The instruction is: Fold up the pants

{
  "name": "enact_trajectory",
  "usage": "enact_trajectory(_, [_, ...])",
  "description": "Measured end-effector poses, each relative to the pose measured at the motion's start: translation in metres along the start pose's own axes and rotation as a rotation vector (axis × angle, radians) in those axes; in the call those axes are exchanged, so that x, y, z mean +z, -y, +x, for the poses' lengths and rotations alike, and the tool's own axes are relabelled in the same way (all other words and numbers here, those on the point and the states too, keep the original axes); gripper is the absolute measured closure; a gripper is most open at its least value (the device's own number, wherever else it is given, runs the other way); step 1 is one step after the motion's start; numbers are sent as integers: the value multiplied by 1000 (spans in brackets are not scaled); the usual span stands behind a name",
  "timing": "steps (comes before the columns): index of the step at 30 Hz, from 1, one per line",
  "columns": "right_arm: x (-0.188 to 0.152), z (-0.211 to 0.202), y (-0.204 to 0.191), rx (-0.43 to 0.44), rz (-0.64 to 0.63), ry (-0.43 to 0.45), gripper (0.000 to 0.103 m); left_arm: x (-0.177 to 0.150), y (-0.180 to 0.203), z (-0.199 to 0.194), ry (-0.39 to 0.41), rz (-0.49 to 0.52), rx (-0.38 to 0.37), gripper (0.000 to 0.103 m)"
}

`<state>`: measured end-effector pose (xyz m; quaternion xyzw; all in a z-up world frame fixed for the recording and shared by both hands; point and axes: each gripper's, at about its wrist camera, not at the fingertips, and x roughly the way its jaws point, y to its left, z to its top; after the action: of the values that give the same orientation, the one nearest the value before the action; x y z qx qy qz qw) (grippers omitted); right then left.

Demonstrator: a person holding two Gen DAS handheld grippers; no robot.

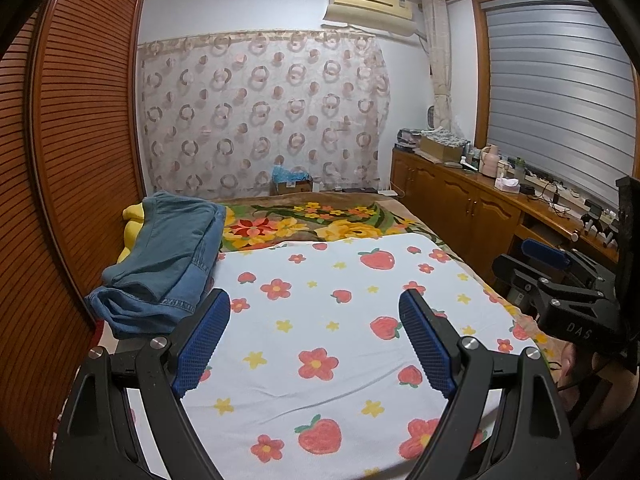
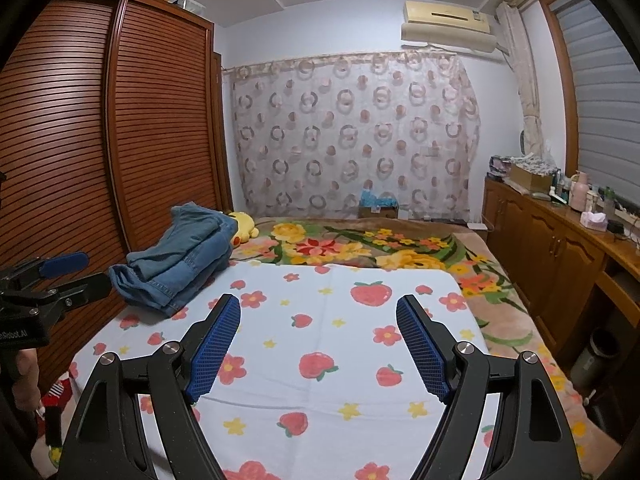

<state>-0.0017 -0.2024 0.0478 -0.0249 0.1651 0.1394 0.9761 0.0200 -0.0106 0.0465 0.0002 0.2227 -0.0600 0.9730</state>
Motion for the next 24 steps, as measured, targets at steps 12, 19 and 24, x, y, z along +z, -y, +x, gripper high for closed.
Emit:
enact_trajectory(12, [-1, -1, 0, 0, 2, -1, 21, -1, -3, 0, -2, -2, 0, 16])
enact_trajectory(19, [-1, -1, 0, 0, 0, -2, 20, -1, -3, 0, -2, -2, -1, 16])
enact_trajectory(24, [-1, -1, 0, 1, -1, -1, 20, 0, -3, 0, -1, -3, 0, 16])
